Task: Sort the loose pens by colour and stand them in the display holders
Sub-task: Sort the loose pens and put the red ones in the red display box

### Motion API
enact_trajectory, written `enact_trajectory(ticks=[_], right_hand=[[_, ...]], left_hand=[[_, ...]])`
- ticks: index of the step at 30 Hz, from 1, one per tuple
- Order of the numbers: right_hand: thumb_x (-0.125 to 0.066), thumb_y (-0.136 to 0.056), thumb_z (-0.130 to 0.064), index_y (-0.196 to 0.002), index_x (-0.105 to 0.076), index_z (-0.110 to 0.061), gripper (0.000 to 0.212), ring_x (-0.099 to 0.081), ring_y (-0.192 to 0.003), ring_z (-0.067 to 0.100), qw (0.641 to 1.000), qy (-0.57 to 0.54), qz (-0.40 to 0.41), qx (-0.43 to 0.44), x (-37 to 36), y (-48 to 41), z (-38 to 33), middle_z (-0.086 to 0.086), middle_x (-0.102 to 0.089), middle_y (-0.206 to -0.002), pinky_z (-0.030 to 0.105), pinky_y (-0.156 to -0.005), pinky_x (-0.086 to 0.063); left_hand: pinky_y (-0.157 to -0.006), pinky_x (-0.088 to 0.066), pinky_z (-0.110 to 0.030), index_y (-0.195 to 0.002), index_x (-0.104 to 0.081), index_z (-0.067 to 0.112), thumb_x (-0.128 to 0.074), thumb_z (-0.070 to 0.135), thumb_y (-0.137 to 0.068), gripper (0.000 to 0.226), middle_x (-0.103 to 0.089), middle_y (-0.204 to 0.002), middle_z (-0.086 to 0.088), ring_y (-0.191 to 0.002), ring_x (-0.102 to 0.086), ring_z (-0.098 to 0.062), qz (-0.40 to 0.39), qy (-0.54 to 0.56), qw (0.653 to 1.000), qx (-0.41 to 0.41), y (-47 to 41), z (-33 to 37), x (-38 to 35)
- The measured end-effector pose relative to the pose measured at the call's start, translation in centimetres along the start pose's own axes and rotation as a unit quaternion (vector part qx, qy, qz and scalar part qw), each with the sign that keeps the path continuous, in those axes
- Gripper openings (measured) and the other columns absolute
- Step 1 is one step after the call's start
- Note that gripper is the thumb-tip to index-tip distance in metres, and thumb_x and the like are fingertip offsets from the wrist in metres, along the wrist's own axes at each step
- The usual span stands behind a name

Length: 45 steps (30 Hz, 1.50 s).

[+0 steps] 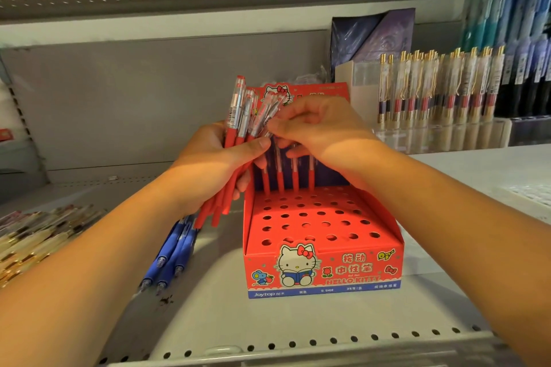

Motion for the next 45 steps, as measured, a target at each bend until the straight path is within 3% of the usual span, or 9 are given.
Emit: enact_trajectory(ticks=[4, 11, 16, 22, 25, 28, 32, 36, 45], right_hand=[[-0.08, -0.079, -0.014, -0.085, -0.064, -0.011, 0.018, -0.071, -0.066, 0.015, 0.999, -0.043, -0.006, -0.028, -0.2, 0.3, 0.4, 0.004, -0.072, -0.069, 0.03, -0.059, -0.06], [-0.074, -0.083, -0.004, -0.089, -0.065, -0.008, 0.011, -0.071, -0.068, 0.016, 0.991, -0.114, -0.016, -0.072, -0.2, 0.7, 0.3, 0.006, -0.072, -0.072, 0.028, -0.063, -0.059], [-0.064, -0.086, 0.008, -0.09, -0.064, -0.005, 0.013, -0.069, -0.066, 0.016, 0.983, -0.158, 0.055, -0.069, 1.3, 0.5, -0.5, 0.011, -0.068, -0.082, 0.03, -0.063, -0.06], [-0.053, -0.092, 0.011, -0.09, -0.064, -0.006, 0.02, -0.07, -0.068, 0.015, 0.975, -0.18, 0.124, -0.032, 3.5, 0.1, -1.3, 0.009, -0.07, -0.084, 0.028, -0.064, -0.061], [-0.055, -0.093, 0.009, -0.102, -0.067, -0.006, 0.021, -0.07, -0.073, 0.014, 0.979, -0.12, 0.166, 0.016, 5.0, -0.4, -1.7, 0.006, -0.07, -0.087, 0.028, -0.067, -0.061], [-0.054, -0.091, 0.01, -0.106, -0.071, -0.012, 0.031, -0.069, -0.085, 0.014, 0.977, 0.072, 0.187, 0.072, 5.6, -1.0, -2.2, -0.006, -0.068, -0.085, 0.032, -0.081, -0.059], [-0.052, -0.09, 0.008, -0.107, -0.075, -0.014, 0.036, -0.061, -0.078, 0.003, 0.953, 0.235, 0.159, 0.107, 4.4, -1.2, -2.2, -0.014, -0.063, -0.083, 0.018, -0.085, -0.05], [-0.05, -0.089, 0.007, -0.106, -0.075, -0.015, 0.038, -0.063, -0.089, 0.009, 0.946, 0.265, 0.154, 0.106, 4.2, -1.1, -2.2, -0.01, -0.065, -0.09, 0.019, -0.09, -0.049], [-0.051, -0.09, 0.004, -0.106, -0.074, -0.02, 0.037, -0.06, -0.082, 0.006, 0.941, 0.307, 0.127, 0.063, 4.3, -0.7, -2.1, -0.01, -0.063, -0.088, 0.009, -0.076, -0.045]], left_hand=[[-0.036, -0.038, -0.021, -0.08, -0.06, 0.006, -0.063, 0.027, -0.095, 0.026, -0.057, -0.047, -0.002, -0.033, -0.046, -0.014, -0.015, -0.011, 1.0, 0.003, 0.3, 0.3, -0.4], [-0.045, -0.045, -0.03, -0.076, -0.069, 0.013, -0.07, 0.043, -0.08, 0.03, -0.069, -0.078, -0.024, -0.046, -0.054, -0.029, 0.0, 0.028, 0.999, 0.04, 0.3, 0.0, -0.2], [-0.031, -0.04, -0.023, -0.09, -0.065, 0.002, -0.063, 0.032, -0.094, 0.03, -0.065, -0.054, -0.009, -0.033, -0.052, -0.021, 0.018, 0.012, 0.998, 0.065, 0.4, -0.2, 0.0], [-0.029, -0.038, -0.021, -0.088, -0.061, 0.006, -0.063, 0.023, -0.095, 0.019, -0.063, -0.052, -0.004, -0.032, -0.053, -0.015, 0.065, 0.028, 0.996, 0.06, 0.4, -0.1, 0.4], [-0.031, -0.038, -0.023, -0.089, -0.061, 0.01, -0.063, 0.022, -0.096, 0.014, -0.069, -0.062, -0.002, -0.034, -0.053, -0.015, 0.094, 0.026, 0.994, 0.058, 0.1, -0.4, 1.1], [-0.033, -0.039, -0.024, -0.093, -0.061, 0.01, -0.065, 0.022, -0.094, 0.012, -0.071, -0.071, -0.001, -0.037, -0.052, -0.016, 0.114, 0.028, 0.992, 0.048, -0.1, -0.6, 1.6], [-0.034, -0.039, -0.025, -0.085, -0.061, 0.011, -0.065, 0.022, -0.094, 0.015, -0.07, -0.072, -0.004, -0.037, -0.049, -0.018, 0.098, 0.024, 0.995, 0.027, -0.2, -0.6, 1.4], [-0.036, -0.039, -0.025, -0.082, -0.061, 0.011, -0.065, 0.021, -0.094, 0.017, -0.069, -0.072, -0.006, -0.037, -0.048, -0.019, 0.089, 0.024, 0.996, 0.02, -0.2, -0.6, 1.3], [-0.036, -0.04, -0.026, -0.072, -0.062, 0.013, -0.067, 0.022, -0.093, 0.023, -0.065, -0.069, -0.014, -0.037, -0.047, -0.022, 0.077, 0.03, 0.996, 0.016, -0.2, -0.7, 1.1]])
Point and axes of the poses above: each hand's wrist, its own y-axis away from the middle knuckle, its own x-axis out of the back of the hand, z = x × y, the point moved 7 cm from there along -y, towards the middle knuckle
